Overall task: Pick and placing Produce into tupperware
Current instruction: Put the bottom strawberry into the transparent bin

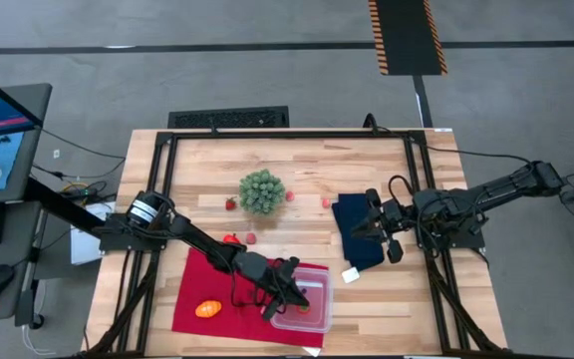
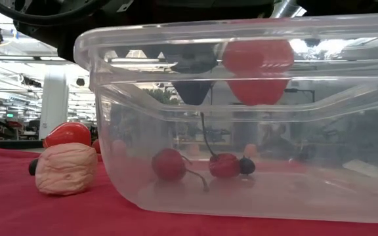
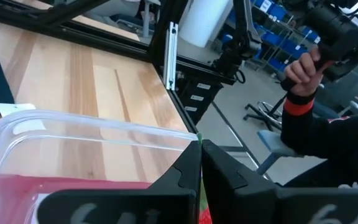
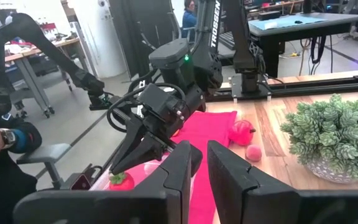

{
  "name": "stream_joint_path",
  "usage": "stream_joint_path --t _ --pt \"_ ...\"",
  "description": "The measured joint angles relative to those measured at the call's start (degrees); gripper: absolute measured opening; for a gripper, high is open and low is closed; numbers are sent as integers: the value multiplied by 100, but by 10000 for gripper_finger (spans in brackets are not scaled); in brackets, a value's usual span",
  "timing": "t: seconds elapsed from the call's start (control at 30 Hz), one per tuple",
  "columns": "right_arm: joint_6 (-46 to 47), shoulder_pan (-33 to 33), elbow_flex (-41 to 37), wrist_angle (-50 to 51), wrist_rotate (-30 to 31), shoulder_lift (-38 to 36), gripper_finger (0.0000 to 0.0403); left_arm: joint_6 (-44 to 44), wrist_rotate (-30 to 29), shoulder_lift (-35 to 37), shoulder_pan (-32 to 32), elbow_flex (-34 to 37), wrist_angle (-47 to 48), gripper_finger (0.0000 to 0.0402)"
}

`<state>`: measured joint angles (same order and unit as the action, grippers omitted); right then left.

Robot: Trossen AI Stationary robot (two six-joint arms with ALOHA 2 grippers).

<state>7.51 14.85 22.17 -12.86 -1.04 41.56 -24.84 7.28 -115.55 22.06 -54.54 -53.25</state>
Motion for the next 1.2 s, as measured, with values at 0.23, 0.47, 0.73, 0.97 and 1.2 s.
stream_joint_path --t 0.23,0.47,0.73,0.97,1.2 --pt "0 0 0 2 0 0 77 -10 -18 0 4 0 -15 0" --pt "0 0 0 4 0 0 77 -38 -82 0 2 2 -20 0" --pt "0 0 0 9 0 0 77 -124 -416 0 4 2 9 0" --pt "2 0 0 15 0 0 77 -122 -448 0 48 4 -43 0" --pt "2 0 0 17 0 0 77 -33 -657 0 118 7 -57 24"
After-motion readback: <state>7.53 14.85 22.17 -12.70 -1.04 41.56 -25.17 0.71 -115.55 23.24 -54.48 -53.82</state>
